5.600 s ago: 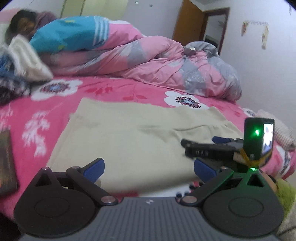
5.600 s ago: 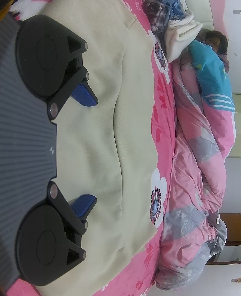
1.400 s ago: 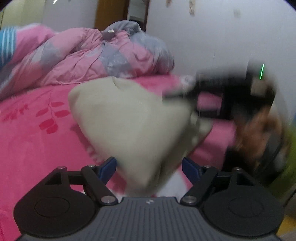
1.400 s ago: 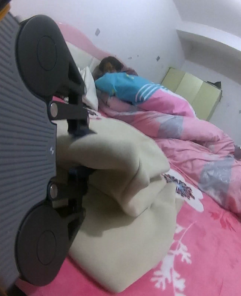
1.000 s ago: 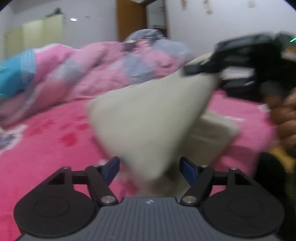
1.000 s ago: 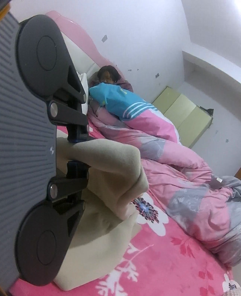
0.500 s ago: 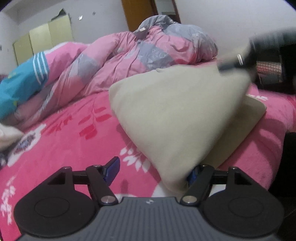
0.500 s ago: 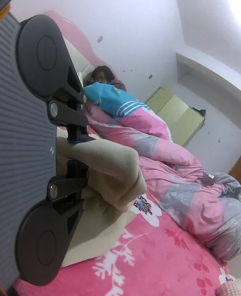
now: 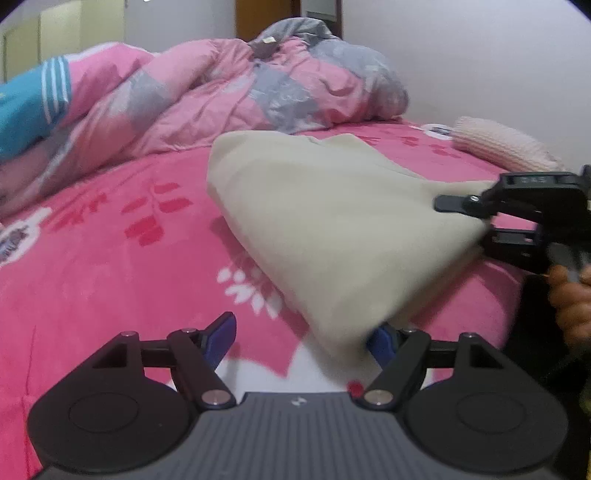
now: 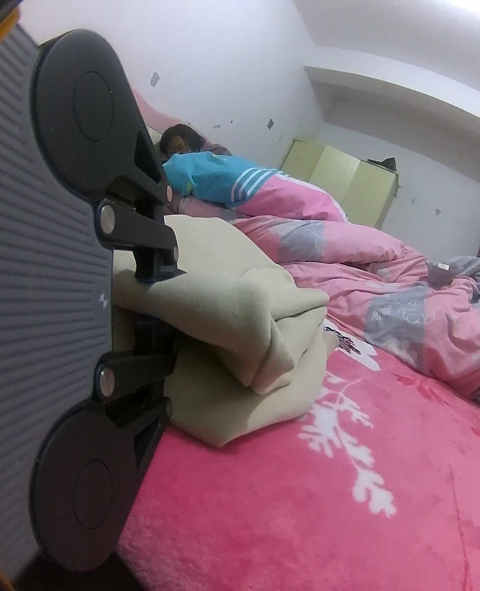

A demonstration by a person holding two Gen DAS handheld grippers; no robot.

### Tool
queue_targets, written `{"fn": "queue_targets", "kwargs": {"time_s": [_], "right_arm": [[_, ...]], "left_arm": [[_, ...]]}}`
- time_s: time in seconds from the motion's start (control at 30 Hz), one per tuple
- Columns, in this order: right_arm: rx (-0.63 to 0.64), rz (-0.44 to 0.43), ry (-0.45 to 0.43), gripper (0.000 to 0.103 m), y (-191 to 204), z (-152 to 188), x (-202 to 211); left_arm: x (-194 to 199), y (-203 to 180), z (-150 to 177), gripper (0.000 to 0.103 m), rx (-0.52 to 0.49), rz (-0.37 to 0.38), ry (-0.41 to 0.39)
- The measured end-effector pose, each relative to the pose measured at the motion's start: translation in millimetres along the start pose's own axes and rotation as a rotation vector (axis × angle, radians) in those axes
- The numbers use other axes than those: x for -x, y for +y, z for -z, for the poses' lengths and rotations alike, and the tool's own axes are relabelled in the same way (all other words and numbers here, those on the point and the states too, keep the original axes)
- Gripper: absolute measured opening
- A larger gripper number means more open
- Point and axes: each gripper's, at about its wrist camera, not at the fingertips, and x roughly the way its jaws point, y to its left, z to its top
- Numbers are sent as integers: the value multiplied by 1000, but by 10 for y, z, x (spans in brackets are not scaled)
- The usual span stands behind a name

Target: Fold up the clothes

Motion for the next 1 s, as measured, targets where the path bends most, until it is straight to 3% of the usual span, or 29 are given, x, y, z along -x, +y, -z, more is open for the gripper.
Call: {"fn": "queue_targets", "kwargs": {"time_s": [0.27, 0.33, 0.47, 0.53, 0.63, 0.73, 0.8, 0.9, 0.93, 1.0], "right_arm": [[-46, -6, -34, 31, -50, -13, 307], [-19, 53, -69, 43, 3, -14, 460], [97, 180, -190, 44, 248, -13, 798], [184, 187, -229, 42, 457, -11, 862], [391, 182, -204, 38, 870, 49, 695], [629, 207, -133, 32, 1204, 223, 359], [700, 220, -61, 28, 1221, 304, 134], [715, 313, 32, 13, 894, 352, -176], [710, 334, 41, 12, 758, 362, -232], [596, 298, 39, 6, 659, 242, -180]], "left_arm": [[453, 353, 4, 76, 136, 80, -100], [455, 370, -59, 77, 153, 80, -138], [305, 271, -173, 78, 119, 74, -182], [160, 189, -206, 78, 100, 61, -170], [-34, 116, -191, 78, 89, 33, -125], [-73, 163, -168, 80, 114, 47, -118], [-84, 180, -148, 83, 107, 50, -122], [-107, 189, -117, 83, 104, 58, -129], [-107, 188, -114, 83, 101, 60, -133], [-109, 196, -110, 83, 99, 66, -138]]}}
